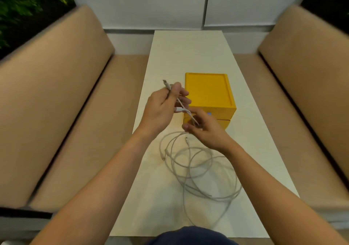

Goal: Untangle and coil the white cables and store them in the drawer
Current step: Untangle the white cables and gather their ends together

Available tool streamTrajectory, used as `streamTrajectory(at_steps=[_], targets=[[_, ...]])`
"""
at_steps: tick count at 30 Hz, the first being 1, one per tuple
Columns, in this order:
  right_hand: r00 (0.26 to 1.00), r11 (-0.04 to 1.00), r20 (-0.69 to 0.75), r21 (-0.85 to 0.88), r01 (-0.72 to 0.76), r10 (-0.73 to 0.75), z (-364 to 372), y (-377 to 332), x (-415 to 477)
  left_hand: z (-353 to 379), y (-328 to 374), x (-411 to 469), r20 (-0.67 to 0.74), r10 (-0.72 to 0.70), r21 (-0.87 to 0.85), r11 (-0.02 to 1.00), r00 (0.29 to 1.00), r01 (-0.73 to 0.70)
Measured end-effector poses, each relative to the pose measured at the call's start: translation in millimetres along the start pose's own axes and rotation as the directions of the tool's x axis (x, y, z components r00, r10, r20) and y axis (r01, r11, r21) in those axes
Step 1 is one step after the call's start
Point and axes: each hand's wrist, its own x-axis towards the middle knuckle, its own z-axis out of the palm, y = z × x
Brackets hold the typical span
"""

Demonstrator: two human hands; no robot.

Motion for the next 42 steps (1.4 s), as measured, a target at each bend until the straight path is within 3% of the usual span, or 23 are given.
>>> streamTrajectory(at_steps=[2, 5, 9, 12, 17, 20, 25, 30, 32, 35, 37, 39, 42], targets=[[0.999, 0.994, 0.003, -0.094, -0.053, 0.054, -4.0, 17.2, -1.1, -3.3, 16.3, -3.3, -0.069, -0.039, -0.150, 0.988, 0.997, 0.029], [0.990, 0.959, 0.055, -0.259, -0.113, 0.131, -11.4, 37.9, -9.0, -12.7, 40.6, -5.9, -0.214, -0.020, -0.305, 0.951, 0.977, -0.047], [0.987, 0.934, 0.103, -0.348, -0.081, 0.124, -17.7, 53.9, -15.4, -28.8, 61.8, -3.7, -0.357, 0.046, -0.326, 0.930, 0.933, -0.171], [0.987, 0.862, 0.137, -0.507, -0.007, 0.089, -26.9, 62.3, -12.3, -41.3, 70.1, -2.9, -0.453, 0.051, -0.332, 0.917, 0.890, -0.221], [0.880, 0.780, 0.305, -0.616, -0.108, 0.363, -49.8, 78.1, -15.2, -59.4, 87.1, -4.5, -0.537, 0.041, -0.391, 0.873, 0.842, -0.292], [0.854, 0.831, 0.342, -0.530, -0.169, 0.392, -55.8, 83.2, -23.7, -54.1, 85.3, -7.0, -0.477, 0.036, -0.330, 0.919, 0.878, -0.217], [0.948, 0.936, 0.224, -0.320, -0.146, 0.225, -59.3, 75.3, -34.3, -32.9, 66.1, -17.5, -0.385, 0.108, -0.109, 0.981, 0.917, -0.161], [0.928, 0.956, 0.234, -0.067, -0.284, 0.292, -75.1, 63.8, -42.6, -33.4, 50.7, -16.1, -0.332, 0.153, -0.034, 0.984, 0.931, -0.174], [0.958, 0.967, 0.134, -0.014, -0.253, 0.253, -81.8, 56.0, -42.4, -36.9, 49.3, -15.6, -0.366, 0.130, -0.034, 0.988, 0.922, -0.153], [0.978, 0.994, -0.198, 0.098, -0.044, 0.062, -91.1, 32.4, -38.1, -41.2, 46.7, -14.6, -0.409, 0.111, 0.001, 0.993, 0.906, -0.121], [0.919, 0.981, -0.393, 0.163, 0.109, -0.037, -97.6, 5.8, -34.0, -40.6, 44.3, -15.2, -0.399, 0.105, 0.007, 0.994, 0.911, -0.111], [0.823, 0.966, -0.547, 0.091, 0.242, -0.154, -105.1, -26.7, -29.6, -37.1, 43.1, -17.8, -0.382, 0.081, -0.034, 0.994, 0.920, -0.102], [0.720, 0.931, -0.616, -0.060, 0.361, -0.319, -115.7, -62.3, -26.7, -32.1, 43.5, -21.1, -0.386, 0.046, -0.109, 0.990, 0.921, -0.095]])
